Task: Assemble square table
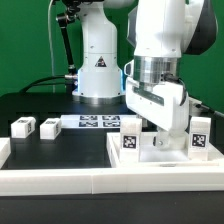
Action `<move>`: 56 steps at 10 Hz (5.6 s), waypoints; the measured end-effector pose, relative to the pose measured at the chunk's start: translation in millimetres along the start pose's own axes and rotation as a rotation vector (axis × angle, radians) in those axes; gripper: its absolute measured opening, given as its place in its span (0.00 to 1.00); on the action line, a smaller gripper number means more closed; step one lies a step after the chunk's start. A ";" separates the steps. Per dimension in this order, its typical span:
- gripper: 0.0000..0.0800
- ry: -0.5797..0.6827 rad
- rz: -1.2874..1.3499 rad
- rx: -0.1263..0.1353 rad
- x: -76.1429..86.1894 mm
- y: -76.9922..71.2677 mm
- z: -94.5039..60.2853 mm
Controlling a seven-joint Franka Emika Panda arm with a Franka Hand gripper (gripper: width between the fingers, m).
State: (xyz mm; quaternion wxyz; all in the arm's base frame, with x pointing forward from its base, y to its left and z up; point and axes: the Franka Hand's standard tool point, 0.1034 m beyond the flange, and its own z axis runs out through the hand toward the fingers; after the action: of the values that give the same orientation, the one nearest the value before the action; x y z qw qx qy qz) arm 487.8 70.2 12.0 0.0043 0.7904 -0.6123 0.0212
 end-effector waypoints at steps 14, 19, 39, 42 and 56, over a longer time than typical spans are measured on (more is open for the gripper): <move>0.10 -0.039 -0.141 -0.044 41.0 19.8 2.2; 0.10 -0.036 -0.249 -0.048 50.9 25.4 2.4; 0.09 0.011 -1.558 -0.056 100.6 11.9 -2.7; 0.09 0.010 -1.720 -0.069 103.3 12.6 -2.6; 0.09 0.038 -2.553 -0.180 91.6 -56.4 -12.1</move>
Offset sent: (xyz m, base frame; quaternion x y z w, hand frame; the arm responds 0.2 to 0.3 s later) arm -0.0037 -0.0206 0.0000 0.0005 -0.0049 0.0102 0.9999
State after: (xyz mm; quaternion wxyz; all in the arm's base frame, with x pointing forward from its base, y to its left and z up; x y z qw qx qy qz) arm 565.0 -3.9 28.7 0.0835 0.8112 0.5781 -0.0281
